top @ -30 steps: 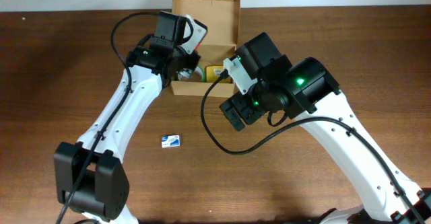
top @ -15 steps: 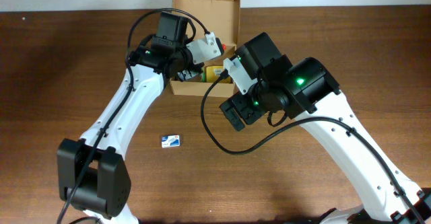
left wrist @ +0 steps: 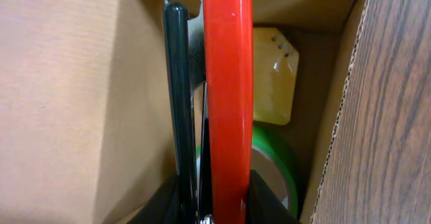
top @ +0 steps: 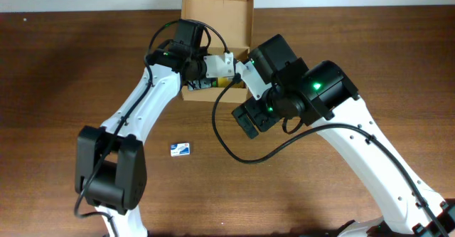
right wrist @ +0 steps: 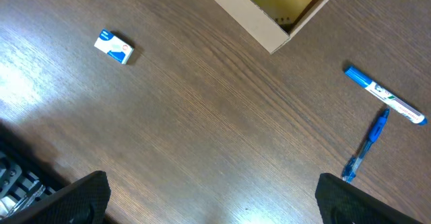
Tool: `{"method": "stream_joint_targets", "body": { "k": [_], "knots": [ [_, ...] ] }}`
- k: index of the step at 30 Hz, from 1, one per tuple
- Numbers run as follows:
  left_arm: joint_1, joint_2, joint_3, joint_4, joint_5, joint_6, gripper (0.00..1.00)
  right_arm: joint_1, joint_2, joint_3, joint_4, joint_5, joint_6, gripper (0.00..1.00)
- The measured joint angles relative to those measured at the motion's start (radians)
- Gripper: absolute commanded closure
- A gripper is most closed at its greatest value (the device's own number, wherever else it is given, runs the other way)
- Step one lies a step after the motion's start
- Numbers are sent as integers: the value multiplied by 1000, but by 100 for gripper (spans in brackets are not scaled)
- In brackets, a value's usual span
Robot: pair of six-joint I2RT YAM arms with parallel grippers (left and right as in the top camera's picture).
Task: Pack container
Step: 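Lower the stapler into the box with the left gripper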
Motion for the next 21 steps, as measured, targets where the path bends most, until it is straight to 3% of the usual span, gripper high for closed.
{"method": "stream_joint_targets", "body": {
  "k": [16, 21],
  "knots": [
    [0, 30, 0, -31, 0, 55, 98, 0, 0, 0, 0, 0, 0, 1],
    [0, 55, 0, -37, 0, 59, 82, 0, 0, 0, 0, 0, 0, 1]
  ]
}}
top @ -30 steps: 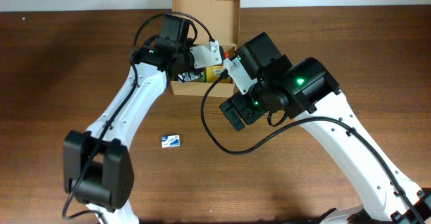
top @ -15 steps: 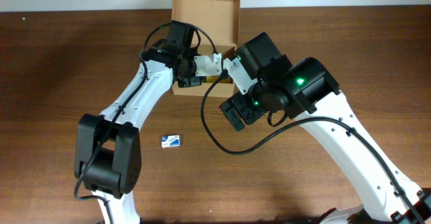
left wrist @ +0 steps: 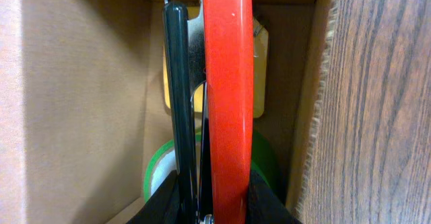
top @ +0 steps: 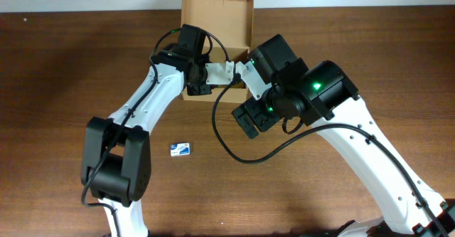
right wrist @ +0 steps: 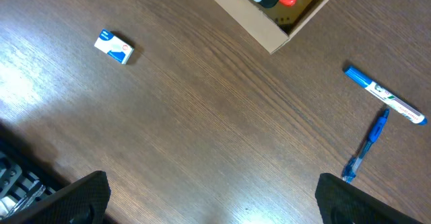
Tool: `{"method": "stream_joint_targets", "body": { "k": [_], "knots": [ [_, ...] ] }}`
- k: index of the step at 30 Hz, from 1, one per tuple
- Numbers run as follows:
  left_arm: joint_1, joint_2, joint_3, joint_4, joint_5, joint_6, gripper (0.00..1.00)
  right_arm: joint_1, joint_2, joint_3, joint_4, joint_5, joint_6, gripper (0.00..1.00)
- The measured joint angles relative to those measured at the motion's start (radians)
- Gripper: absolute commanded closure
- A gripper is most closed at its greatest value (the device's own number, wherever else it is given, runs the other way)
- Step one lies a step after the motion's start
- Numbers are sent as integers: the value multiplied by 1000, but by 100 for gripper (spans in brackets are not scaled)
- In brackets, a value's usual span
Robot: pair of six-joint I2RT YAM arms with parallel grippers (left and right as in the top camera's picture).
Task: Pack container
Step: 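Lower the stapler into the box with the left gripper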
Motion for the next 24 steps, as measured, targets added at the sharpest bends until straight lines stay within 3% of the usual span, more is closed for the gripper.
{"method": "stream_joint_targets", "body": {
  "k": [8, 18, 22, 24],
  "knots": [
    [0, 3, 3, 1, 0, 11, 60, 0, 0, 0, 0, 0, 0, 1],
    [0, 3, 6, 1, -1, 12, 56, 0, 0, 0, 0, 0, 0, 1],
    [0, 3, 7, 2, -1, 16, 40, 0, 0, 0, 0, 0, 0, 1],
    [0, 3, 13, 2, -1, 14, 39, 0, 0, 0, 0, 0, 0, 1]
  ]
}}
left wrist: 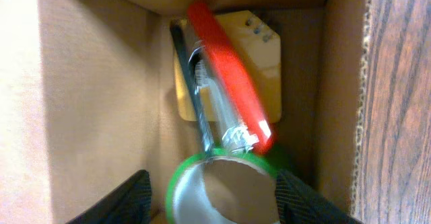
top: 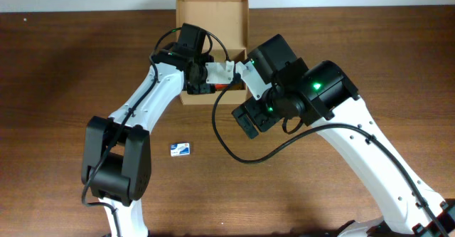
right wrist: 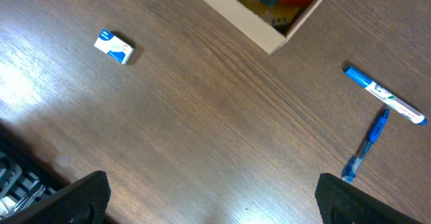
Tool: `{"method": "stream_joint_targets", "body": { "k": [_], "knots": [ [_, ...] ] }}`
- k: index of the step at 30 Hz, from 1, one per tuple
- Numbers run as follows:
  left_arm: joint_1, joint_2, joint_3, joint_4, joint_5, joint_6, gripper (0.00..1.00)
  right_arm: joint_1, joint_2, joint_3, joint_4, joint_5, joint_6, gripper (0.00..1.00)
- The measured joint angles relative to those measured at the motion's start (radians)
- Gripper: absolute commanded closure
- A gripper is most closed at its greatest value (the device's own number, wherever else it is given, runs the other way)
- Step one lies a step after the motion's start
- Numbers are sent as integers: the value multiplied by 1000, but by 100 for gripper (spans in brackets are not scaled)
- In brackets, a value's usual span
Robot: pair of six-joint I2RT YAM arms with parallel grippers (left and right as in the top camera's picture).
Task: Pack container
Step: 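Lower the stapler into the box with the left gripper, then open the left gripper and raise it out of the box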
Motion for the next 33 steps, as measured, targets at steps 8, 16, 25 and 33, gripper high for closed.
{"method": "stream_joint_targets", "body": {
  "k": [8, 16, 25, 33],
  "knots": [
    [0, 0, 6, 5, -12, 0, 19, 0, 0, 0, 0, 0, 0, 1],
    [0, 0, 83, -5, -19, -58, 19, 0, 0, 0, 0, 0, 0, 1],
    [0, 0, 292, -12, -41, -279, 79, 0, 0, 0, 0, 0, 0, 1],
    [0, -40, 325, -115, -113, -619, 98, 0, 0, 0, 0, -5, 3, 1]
  ]
}}
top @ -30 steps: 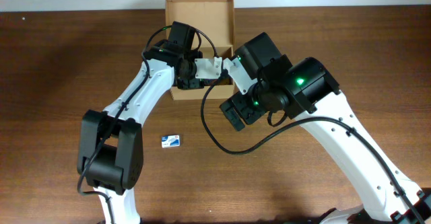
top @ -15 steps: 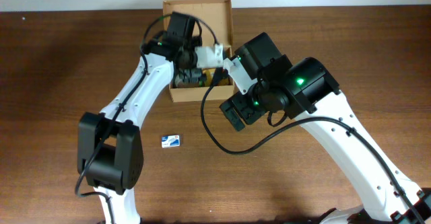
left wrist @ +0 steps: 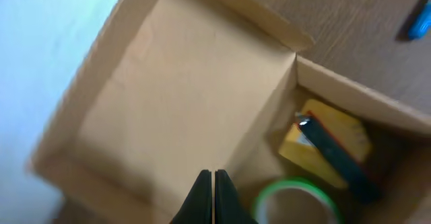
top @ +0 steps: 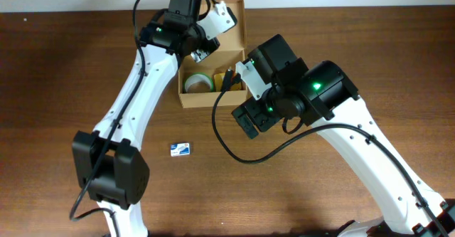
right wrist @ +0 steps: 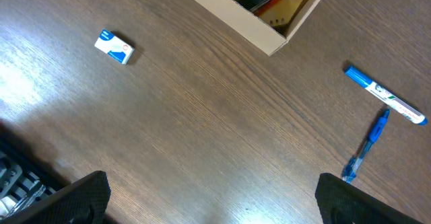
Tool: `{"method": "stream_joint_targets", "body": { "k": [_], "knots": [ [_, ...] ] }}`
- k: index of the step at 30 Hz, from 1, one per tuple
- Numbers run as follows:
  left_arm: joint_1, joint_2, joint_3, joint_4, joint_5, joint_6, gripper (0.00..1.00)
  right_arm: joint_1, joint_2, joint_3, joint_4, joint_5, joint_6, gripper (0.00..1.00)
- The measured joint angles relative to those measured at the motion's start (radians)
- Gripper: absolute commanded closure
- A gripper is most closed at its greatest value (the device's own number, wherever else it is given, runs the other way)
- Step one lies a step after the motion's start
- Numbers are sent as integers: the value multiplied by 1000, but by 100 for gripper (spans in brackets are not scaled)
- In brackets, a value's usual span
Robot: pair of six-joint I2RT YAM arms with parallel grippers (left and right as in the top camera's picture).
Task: Pack container
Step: 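Open the left gripper and raise it out of the box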
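Observation:
The cardboard box (top: 212, 98) stands at the table's back edge with its lid folded back. Inside lie a green tape roll (left wrist: 296, 198), a yellow pack (left wrist: 316, 143) and, across the pack, a red-and-black stapler (left wrist: 337, 155). My left gripper (left wrist: 213, 196) hangs above the box, over the lid side, shut with nothing between its fingers. My right gripper (right wrist: 215, 200) hovers high over the table in front of the box, fingers spread wide and empty. A small white-and-blue packet (top: 180, 149) lies on the table to the front left.
A blue marker (right wrist: 385, 95) and a blue pen (right wrist: 367, 146) lie on the wood to the right of the box; in the overhead view my right arm (top: 313, 95) covers them. The box's near corner (right wrist: 273, 46) shows at the top of the right wrist view.
My left gripper was open, low inside the box, with the stapler lying loose on the tape and pack. Now it is higher, above the box, and shut empty. Right arm unchanged.
My left gripper held the stapler upright over the box, then further inside it. Then it was open with the stapler lying in the box. Now it is raised clear and shut. My right gripper stayed open over the table throughout.

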Motion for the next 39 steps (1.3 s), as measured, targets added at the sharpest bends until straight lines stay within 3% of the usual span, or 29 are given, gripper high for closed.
{"method": "stream_joint_targets", "body": {
  "k": [6, 12, 21, 27, 33, 39],
  "knots": [
    [1, -72, 3, -119, -11, -333, 98, 0, 0, 0, 0, -22, 6, 1],
    [1, -93, 6, -268, -15, -475, 98, 0, 0, 0, 8, -25, 6, 1],
    [19, -104, 6, -334, -15, -693, 98, 0, 0, 0, 33, -87, 6, 1],
    [60, -180, 6, -336, -15, -753, 98, 0, 0, 0, 76, -93, 20, 1],
    [103, -256, 6, -338, -15, -774, 98, -17, 0, 0, 82, 117, 169, 1],
    [130, -259, 6, -341, -15, -779, 98, -153, 2, 0, 95, 196, 243, 1]
  ]
}}
